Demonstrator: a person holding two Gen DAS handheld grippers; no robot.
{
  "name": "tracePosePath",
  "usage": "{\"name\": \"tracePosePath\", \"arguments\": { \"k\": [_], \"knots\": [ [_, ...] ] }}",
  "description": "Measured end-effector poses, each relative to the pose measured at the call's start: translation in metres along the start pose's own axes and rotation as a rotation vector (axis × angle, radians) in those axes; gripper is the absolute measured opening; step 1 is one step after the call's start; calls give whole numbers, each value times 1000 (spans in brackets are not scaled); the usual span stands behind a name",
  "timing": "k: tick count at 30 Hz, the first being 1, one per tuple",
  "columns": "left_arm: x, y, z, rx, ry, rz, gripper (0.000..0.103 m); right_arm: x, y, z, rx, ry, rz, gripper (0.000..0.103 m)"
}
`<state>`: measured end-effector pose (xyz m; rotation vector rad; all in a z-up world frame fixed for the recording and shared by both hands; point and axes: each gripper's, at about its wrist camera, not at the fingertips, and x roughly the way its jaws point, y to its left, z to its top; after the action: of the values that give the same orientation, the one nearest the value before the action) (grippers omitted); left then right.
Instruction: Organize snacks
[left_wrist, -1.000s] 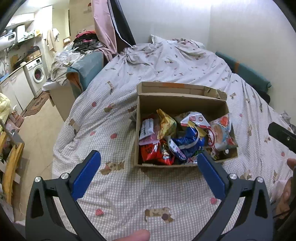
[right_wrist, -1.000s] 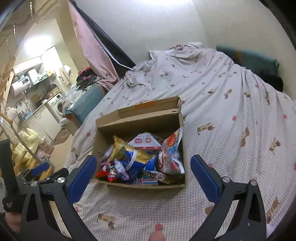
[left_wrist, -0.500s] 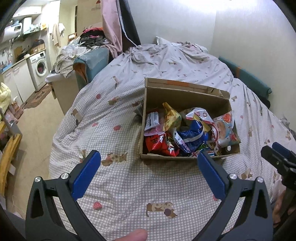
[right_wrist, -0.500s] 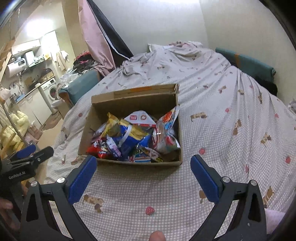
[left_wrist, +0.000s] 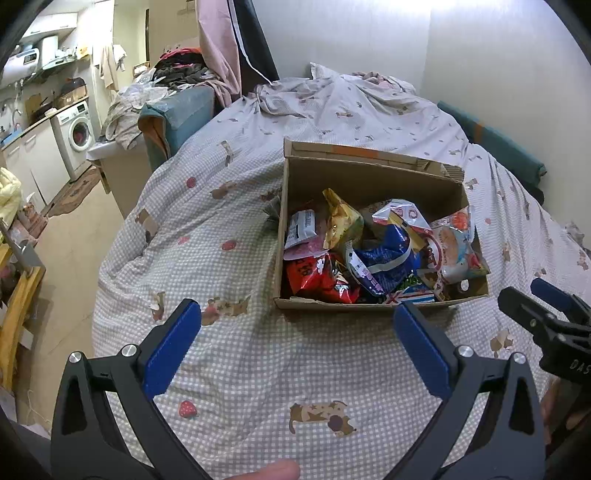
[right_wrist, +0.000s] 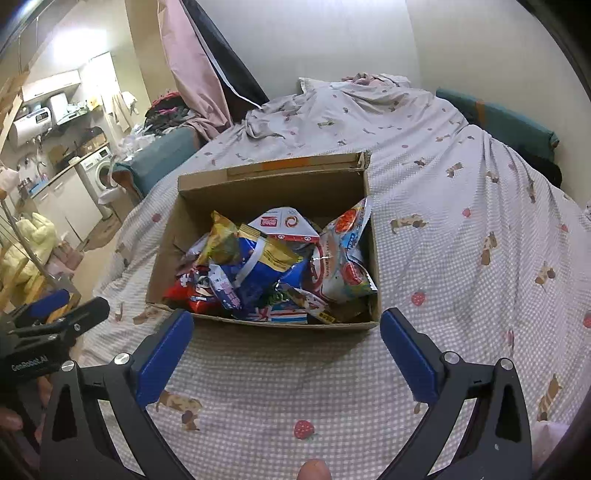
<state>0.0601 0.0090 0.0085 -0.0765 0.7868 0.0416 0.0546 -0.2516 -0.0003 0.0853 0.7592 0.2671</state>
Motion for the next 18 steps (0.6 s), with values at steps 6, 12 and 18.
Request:
{"name": "tracePosePath", "arguments": {
  "k": [6, 12, 18],
  "knots": [
    [1, -4, -3, 14, 9, -5, 103, 0, -2, 0, 3, -2, -10, 103],
    [-2, -6, -3, 18, -2, 0, 103, 1, -1, 0, 1, -3, -11, 103],
    [-2, -5, -3, 20, 4, 6, 103, 1, -2, 0, -1, -3, -15, 103]
  ]
}}
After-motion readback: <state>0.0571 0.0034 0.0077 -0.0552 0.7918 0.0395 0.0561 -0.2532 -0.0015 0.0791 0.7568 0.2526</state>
